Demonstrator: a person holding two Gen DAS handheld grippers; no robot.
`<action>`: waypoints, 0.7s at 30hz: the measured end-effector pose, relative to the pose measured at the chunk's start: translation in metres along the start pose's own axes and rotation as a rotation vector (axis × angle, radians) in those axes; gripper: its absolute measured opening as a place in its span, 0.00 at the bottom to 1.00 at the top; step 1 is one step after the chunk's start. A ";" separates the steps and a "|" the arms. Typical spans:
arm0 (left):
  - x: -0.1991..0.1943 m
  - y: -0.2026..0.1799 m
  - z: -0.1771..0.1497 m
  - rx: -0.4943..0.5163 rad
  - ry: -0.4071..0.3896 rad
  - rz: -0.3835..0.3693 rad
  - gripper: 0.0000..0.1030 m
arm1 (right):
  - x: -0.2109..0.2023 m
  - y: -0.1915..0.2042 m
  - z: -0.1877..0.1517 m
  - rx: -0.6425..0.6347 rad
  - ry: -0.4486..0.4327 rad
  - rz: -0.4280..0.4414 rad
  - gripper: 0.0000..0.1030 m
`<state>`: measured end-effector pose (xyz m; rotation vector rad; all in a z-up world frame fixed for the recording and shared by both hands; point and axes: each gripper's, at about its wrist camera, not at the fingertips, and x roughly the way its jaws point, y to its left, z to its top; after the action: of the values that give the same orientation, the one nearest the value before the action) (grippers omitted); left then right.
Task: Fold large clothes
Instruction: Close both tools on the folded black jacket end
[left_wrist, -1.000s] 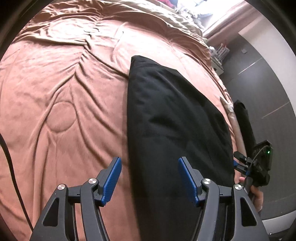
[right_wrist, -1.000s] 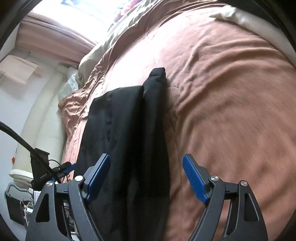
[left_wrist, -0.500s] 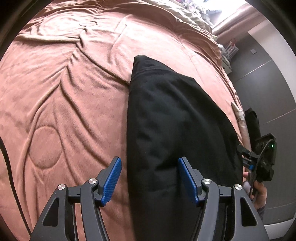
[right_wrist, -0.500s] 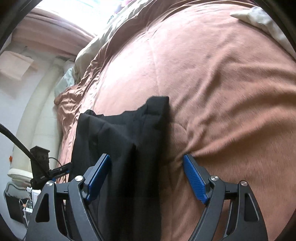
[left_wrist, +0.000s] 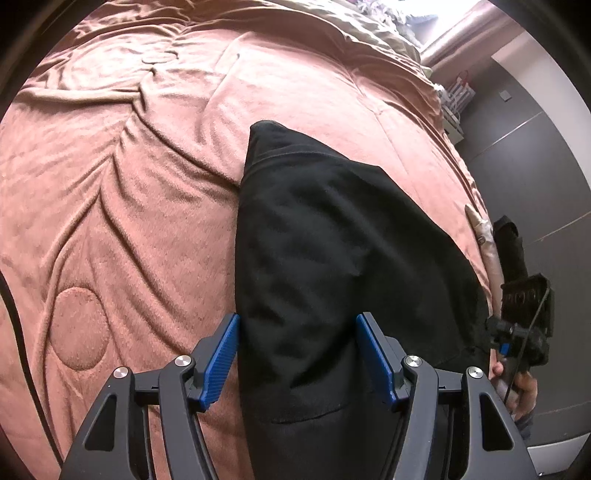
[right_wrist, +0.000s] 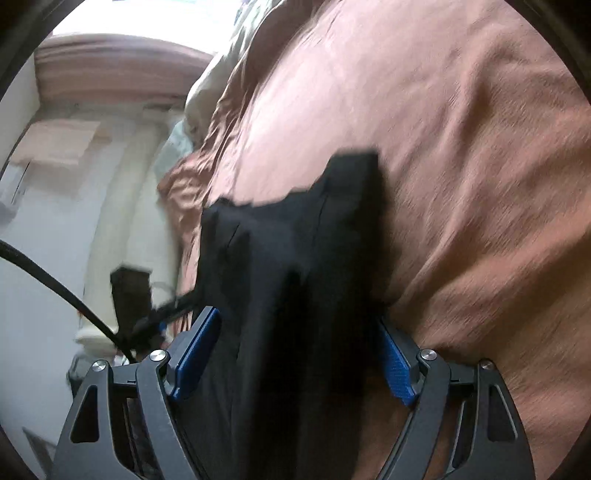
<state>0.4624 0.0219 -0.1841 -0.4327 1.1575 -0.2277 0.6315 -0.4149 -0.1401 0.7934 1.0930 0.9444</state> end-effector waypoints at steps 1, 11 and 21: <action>0.001 -0.001 0.001 0.001 0.001 0.005 0.63 | 0.003 0.000 -0.001 -0.008 -0.005 -0.014 0.77; 0.001 -0.023 0.002 0.042 -0.039 0.118 0.41 | 0.023 -0.002 0.007 0.068 -0.051 0.003 0.22; -0.059 -0.048 -0.010 0.077 -0.159 0.056 0.18 | -0.004 0.077 -0.025 -0.147 -0.166 -0.058 0.09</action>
<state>0.4323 0.0000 -0.1172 -0.3439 1.0004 -0.1846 0.5891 -0.3866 -0.0775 0.7023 0.8877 0.8829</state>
